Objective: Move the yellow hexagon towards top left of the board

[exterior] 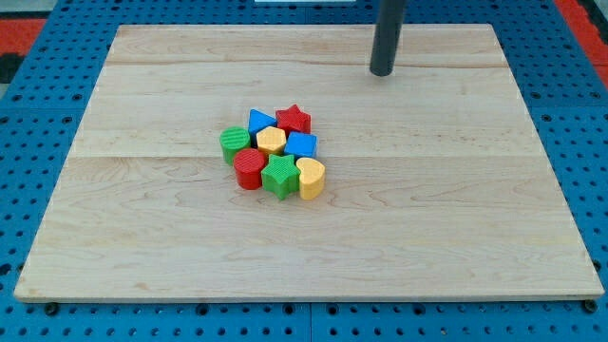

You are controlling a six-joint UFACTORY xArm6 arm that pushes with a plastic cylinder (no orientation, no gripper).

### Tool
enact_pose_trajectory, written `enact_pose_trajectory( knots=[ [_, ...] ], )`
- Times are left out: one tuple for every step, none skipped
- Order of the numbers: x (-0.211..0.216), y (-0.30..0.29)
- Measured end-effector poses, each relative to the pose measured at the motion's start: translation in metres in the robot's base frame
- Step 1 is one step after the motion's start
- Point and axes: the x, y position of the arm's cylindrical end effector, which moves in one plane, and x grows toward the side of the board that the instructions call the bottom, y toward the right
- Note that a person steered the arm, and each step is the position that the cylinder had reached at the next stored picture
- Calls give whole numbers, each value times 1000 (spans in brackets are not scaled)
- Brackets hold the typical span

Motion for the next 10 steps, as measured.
enact_pose_trajectory(
  knots=[
    [15,-32],
    [43,-88],
    [69,-147],
    [86,-179],
    [107,-165],
    [129,-158],
    [146,-137],
    [177,-129],
    [197,-117],
    [200,-88]
  ],
)
